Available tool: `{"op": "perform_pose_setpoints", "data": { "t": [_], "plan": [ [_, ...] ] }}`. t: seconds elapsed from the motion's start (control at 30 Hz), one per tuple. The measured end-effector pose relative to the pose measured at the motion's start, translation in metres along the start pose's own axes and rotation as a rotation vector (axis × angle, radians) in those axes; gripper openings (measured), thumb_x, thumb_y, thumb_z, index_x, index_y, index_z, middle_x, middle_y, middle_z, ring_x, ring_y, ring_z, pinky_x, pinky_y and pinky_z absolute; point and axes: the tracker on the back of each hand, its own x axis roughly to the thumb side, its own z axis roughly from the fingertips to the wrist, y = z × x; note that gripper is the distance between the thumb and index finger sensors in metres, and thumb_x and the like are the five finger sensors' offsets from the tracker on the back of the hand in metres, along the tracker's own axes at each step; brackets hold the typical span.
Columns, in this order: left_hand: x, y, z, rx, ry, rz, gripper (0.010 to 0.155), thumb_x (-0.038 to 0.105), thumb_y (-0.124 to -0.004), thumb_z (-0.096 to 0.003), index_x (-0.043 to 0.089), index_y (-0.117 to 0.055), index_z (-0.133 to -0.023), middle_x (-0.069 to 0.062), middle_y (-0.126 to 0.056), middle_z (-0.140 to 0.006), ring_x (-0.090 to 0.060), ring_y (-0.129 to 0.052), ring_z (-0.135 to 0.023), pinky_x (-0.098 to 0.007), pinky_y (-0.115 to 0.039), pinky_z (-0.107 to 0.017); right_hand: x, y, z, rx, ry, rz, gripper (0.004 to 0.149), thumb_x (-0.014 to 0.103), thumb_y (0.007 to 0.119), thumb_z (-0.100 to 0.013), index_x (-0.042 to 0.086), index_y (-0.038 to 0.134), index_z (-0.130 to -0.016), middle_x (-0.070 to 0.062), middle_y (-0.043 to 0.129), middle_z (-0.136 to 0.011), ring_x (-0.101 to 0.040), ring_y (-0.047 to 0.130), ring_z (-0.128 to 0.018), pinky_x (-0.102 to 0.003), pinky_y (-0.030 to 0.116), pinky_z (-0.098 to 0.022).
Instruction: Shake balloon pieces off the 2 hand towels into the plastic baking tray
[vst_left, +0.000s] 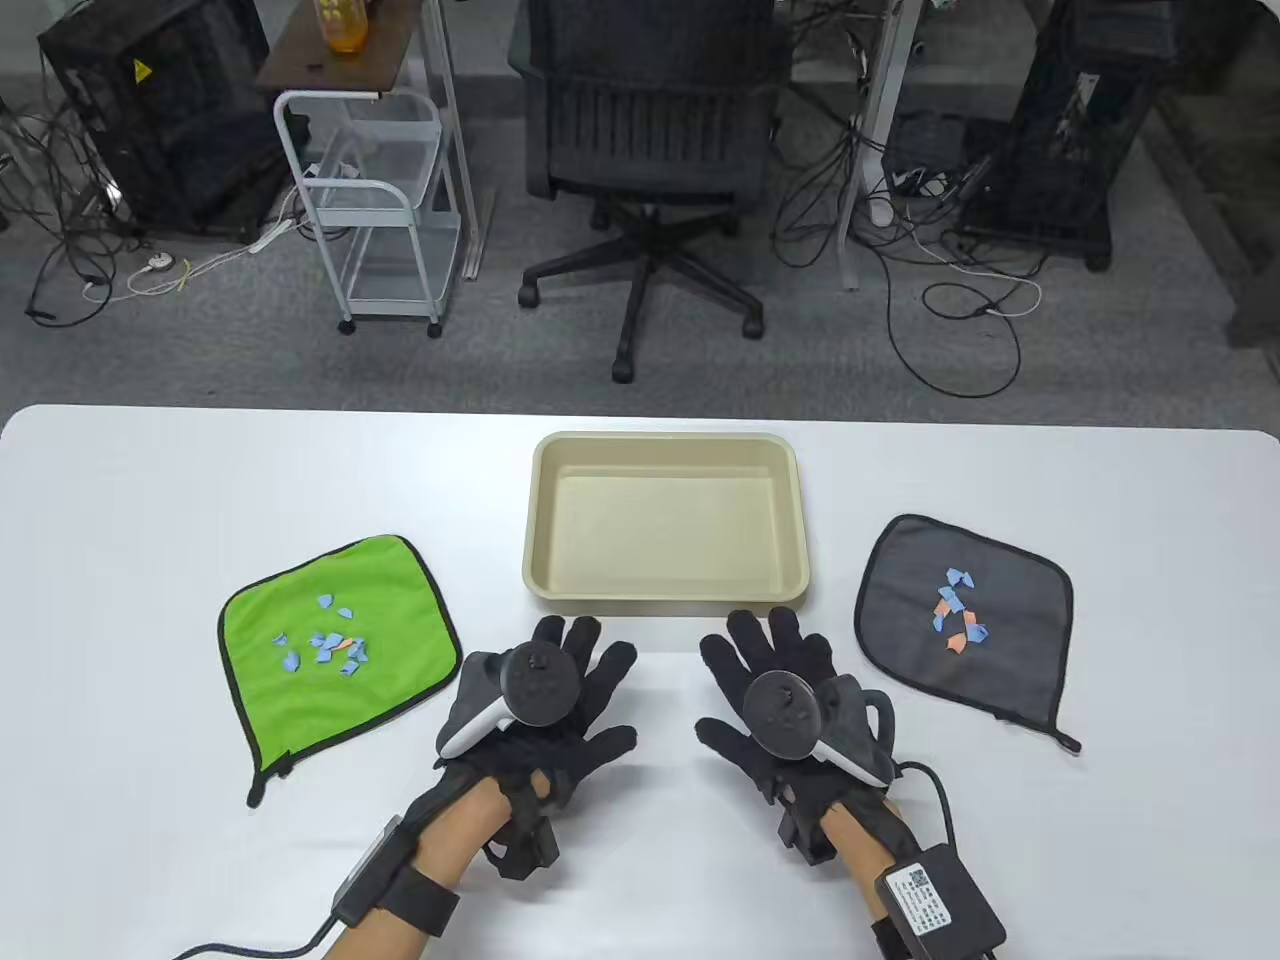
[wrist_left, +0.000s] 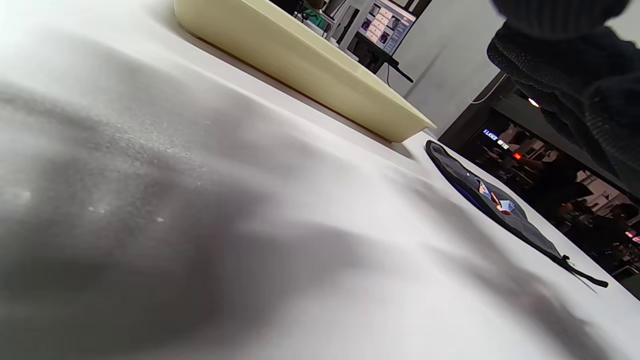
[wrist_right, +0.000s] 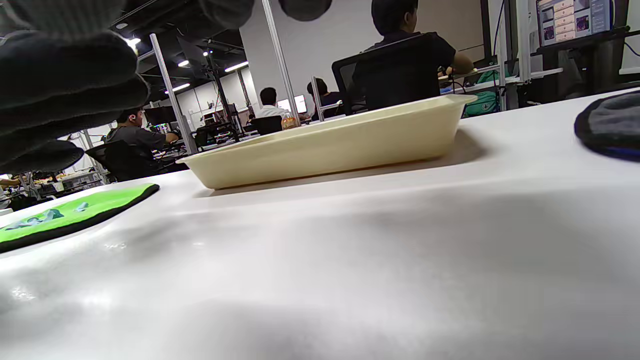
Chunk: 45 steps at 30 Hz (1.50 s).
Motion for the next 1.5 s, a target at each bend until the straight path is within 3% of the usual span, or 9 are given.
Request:
{"op": "perform_pose_setpoints", "data": {
  "t": [0.93, 1.2, 1.33, 1.5],
  "plan": [
    [-0.006, 0.013, 0.007, 0.046, 0.033, -0.021, 0.084, 0.068, -0.061, -0.0336, 0.055, -0.006, -0.096, 0.01, 0.014, -0.108, -0.03, 0.026, -0.099, -0.071, 0.0, -0.067, -0.003, 0.0, -0.003, -0.013, 0.002, 0.008, 0.078, 0.067, 0.062, -0.033, 0.039, 0.035, -0.101, 0.002, 0.028, -0.12, -0.032, 0.016, -0.107, -0.06, 0.027, -0.072],
    [-0.033, 0.052, 0.024, 0.11, 0.112, -0.004, 0.09, 0.069, -0.069, -0.0327, 0.057, -0.007, -0.097, 0.006, 0.02, -0.106, -0.037, 0.03, -0.095, -0.079, 0.0, -0.063, -0.004, 0.003, -0.004, 0.006, 0.007, 0.034, 0.078, 0.067, 0.062, -0.033, 0.039, 0.036, -0.101, 0.002, 0.029, -0.12, -0.033, 0.016, -0.107, -0.06, 0.027, -0.072],
    [-0.063, 0.088, 0.037, 0.189, 0.19, 0.056, 0.094, 0.068, -0.074, -0.0319, 0.057, -0.008, -0.097, 0.005, 0.023, -0.104, -0.039, 0.031, -0.095, -0.083, -0.001, -0.062, -0.004, 0.003, -0.004, 0.005, 0.007, 0.048, 0.078, 0.067, 0.062, -0.033, 0.039, 0.036, -0.101, 0.003, 0.03, -0.12, -0.032, 0.017, -0.107, -0.06, 0.027, -0.073],
    [-0.111, 0.126, 0.045, 0.187, 0.357, 0.14, 0.094, 0.063, -0.079, -0.0324, 0.055, -0.013, -0.099, 0.007, 0.02, -0.107, -0.038, 0.028, -0.1, -0.083, 0.0, -0.063, -0.004, 0.002, -0.004, 0.003, 0.007, 0.062, 0.078, 0.067, 0.062, -0.033, 0.039, 0.036, -0.101, 0.002, 0.031, -0.12, -0.032, 0.017, -0.107, -0.059, 0.027, -0.073]
  ]
}}
